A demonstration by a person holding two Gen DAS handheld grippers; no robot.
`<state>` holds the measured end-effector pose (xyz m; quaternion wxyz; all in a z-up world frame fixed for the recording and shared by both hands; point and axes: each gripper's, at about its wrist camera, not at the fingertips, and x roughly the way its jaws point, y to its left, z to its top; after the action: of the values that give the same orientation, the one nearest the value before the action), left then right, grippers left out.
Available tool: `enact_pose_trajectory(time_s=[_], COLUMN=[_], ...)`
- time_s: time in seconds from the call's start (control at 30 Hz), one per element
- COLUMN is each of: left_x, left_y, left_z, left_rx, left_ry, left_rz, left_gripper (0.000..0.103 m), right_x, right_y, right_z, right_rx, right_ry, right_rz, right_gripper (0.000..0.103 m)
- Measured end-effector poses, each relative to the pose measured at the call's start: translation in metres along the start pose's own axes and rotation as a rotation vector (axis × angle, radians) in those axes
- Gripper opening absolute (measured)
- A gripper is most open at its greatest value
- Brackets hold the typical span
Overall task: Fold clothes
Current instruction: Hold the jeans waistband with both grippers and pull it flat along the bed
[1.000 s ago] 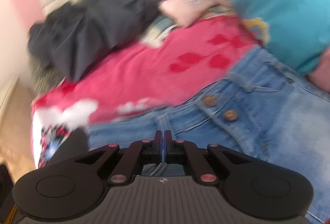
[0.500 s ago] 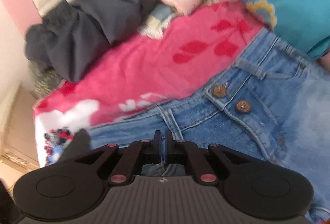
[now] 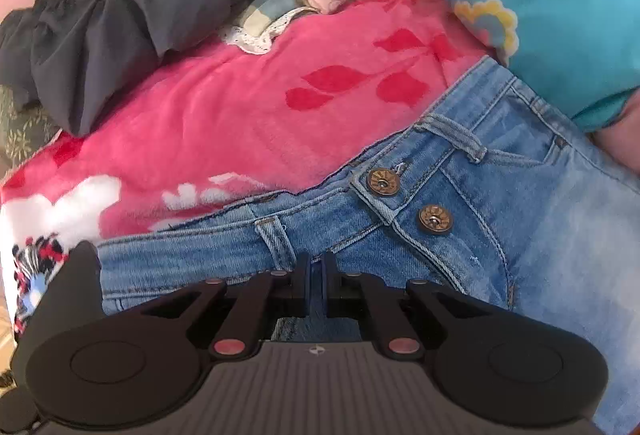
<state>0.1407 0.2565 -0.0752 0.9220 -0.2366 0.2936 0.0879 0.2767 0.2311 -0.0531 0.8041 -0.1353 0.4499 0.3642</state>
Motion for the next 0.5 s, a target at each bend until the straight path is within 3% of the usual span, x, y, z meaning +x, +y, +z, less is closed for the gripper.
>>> enact_pose_trajectory(time_s=[0.5], left_x=[0.0006], left_y=[-0.0009], left_z=[0.0014], left_rx=[-0.012], left_ry=[0.007], left_rz=[0.006], left_gripper=[0.025], right_x=[0.0030], right_y=[-0.0060], right_z=[0.0033], right_rx=[0.015], right_ry=[0.025], right_rz=[0.030], right_gripper=[0.004])
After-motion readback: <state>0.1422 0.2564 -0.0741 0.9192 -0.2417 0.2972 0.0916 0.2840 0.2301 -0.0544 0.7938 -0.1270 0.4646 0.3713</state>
